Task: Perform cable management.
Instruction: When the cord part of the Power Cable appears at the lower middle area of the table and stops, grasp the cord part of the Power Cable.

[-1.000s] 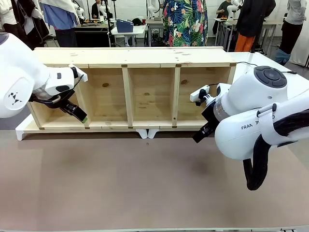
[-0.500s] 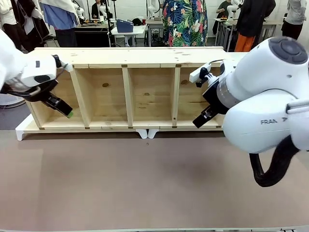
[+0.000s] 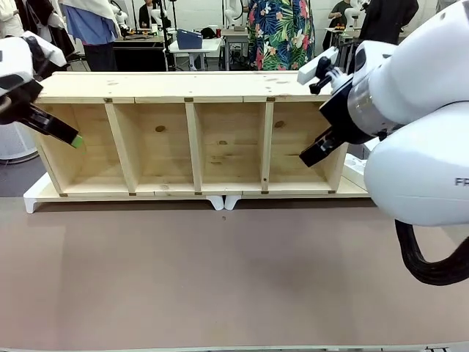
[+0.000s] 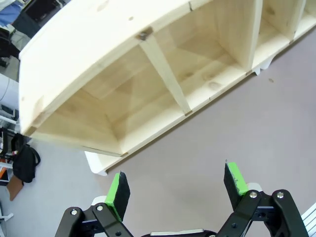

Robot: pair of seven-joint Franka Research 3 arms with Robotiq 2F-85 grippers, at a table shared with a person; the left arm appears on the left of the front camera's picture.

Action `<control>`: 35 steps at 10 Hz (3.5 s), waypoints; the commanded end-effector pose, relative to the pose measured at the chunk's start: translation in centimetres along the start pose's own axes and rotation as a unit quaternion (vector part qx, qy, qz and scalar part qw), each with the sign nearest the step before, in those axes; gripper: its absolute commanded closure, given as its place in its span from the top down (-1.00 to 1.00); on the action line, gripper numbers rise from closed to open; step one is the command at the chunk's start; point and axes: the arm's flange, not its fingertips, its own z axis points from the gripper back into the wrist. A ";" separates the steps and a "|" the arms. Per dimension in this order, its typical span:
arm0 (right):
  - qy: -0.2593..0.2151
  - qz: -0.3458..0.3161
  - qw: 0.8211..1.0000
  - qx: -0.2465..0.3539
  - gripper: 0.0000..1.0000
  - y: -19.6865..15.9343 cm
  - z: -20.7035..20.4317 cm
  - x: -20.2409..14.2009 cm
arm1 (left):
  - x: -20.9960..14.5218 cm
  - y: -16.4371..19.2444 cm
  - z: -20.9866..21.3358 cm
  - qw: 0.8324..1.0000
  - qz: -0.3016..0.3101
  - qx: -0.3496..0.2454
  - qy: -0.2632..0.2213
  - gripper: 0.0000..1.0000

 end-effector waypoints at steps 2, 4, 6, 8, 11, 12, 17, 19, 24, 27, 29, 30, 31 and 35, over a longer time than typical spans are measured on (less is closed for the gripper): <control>-0.015 -0.017 1.000 -0.018 1.00 3.8 2.2 -11.7 | -9.9 -1.4 0.2 1.000 0.001 -0.003 -0.004 1.00; -0.021 -0.026 0.999 -0.016 1.00 4.1 2.5 -13.1 | -11.9 -1.3 0.4 1.000 0.011 0.006 -0.006 1.00; -0.025 -0.034 0.999 -0.003 1.00 4.0 1.8 -13.6 | -12.3 -1.4 -1.1 1.000 0.009 -0.002 0.004 1.00; -0.018 -0.019 1.000 -0.014 1.00 -0.2 3.0 0.4 | -1.0 2.2 2.1 1.000 0.022 -0.002 -0.003 1.00; -0.018 -0.019 1.000 -0.014 1.00 -0.2 3.0 0.4 | -1.0 2.2 2.1 1.000 0.022 -0.002 -0.003 1.00; -0.018 -0.019 1.000 -0.014 1.00 -0.2 3.0 0.4 | -1.0 2.2 2.1 1.000 0.022 -0.002 -0.003 1.00; -0.018 -0.019 1.000 -0.014 1.00 -0.2 3.0 0.4 | -1.0 2.2 2.1 1.000 0.022 -0.002 -0.003 1.00; -0.018 -0.019 1.000 -0.014 1.00 -0.2 3.0 0.4 | -1.0 2.2 2.1 1.000 0.022 -0.002 -0.003 1.00; -0.018 -0.019 1.000 -0.014 1.00 -0.2 3.0 0.4 | -1.0 2.2 2.1 1.000 0.022 -0.002 -0.003 1.00; -0.018 -0.019 1.000 -0.014 1.00 -0.2 3.0 0.4 | -1.0 2.2 2.1 1.000 0.022 -0.002 -0.003 1.00; -0.018 -0.019 1.000 -0.014 1.00 -0.2 3.0 0.4 | -1.0 2.2 2.1 1.000 0.022 -0.002 -0.003 1.00; -0.018 -0.019 1.000 -0.014 1.00 -0.2 3.0 0.4 | -1.0 2.2 2.1 1.000 0.022 -0.002 -0.003 1.00; -0.018 -0.019 1.000 -0.014 1.00 -0.2 3.0 0.4 | -1.0 2.2 2.1 1.000 0.022 -0.002 -0.003 1.00; -0.018 -0.019 1.000 -0.014 1.00 -0.2 3.0 0.4 | -1.0 2.2 2.1 1.000 0.022 -0.002 -0.003 1.00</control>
